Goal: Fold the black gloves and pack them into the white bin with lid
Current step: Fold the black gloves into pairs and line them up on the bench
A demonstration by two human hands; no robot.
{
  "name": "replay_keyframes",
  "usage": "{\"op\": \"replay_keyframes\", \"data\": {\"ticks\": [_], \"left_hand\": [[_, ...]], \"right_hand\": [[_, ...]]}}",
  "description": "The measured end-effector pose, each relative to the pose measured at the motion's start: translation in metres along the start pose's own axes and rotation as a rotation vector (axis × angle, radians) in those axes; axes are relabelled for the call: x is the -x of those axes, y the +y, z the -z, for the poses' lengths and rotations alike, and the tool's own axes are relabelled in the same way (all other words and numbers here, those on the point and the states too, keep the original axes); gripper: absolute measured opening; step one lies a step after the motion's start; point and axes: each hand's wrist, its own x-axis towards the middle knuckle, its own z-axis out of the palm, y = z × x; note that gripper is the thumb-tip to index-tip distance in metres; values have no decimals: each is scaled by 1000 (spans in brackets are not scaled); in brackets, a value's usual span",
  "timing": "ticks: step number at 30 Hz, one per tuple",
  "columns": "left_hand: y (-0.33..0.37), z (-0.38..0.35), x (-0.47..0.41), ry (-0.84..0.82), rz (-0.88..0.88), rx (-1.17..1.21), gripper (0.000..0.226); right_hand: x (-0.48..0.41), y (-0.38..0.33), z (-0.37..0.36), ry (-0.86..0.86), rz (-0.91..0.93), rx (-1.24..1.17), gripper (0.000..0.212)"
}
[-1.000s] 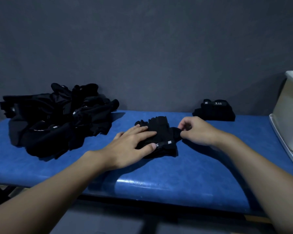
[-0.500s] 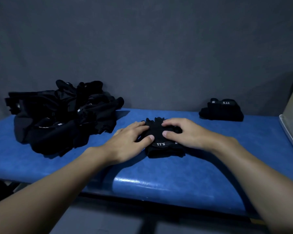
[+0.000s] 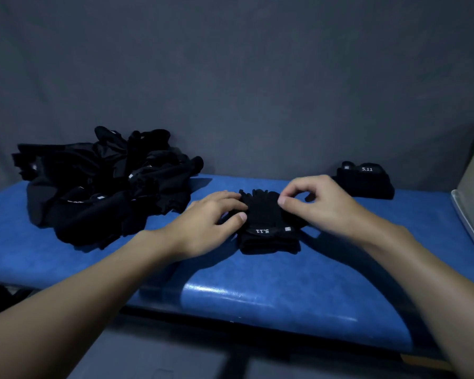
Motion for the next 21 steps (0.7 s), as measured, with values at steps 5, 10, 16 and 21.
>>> {"op": "replay_keyframes", "data": {"ticks": [5, 10, 16, 21], "left_hand": [[14, 12, 13, -6, -227, -111, 41], [14, 6, 22, -149, -191, -158, 50], [12, 4, 24, -117, -173, -126, 51], [12, 5, 25, -85, -139, -107, 64]], "right_hand": [[14, -2, 9, -192, -29, 30, 16], [24, 1, 6, -353, -64, 169, 35], [30, 1, -1, -298, -1, 290, 32], [28, 2, -1, -226, 30, 266, 21]]}}
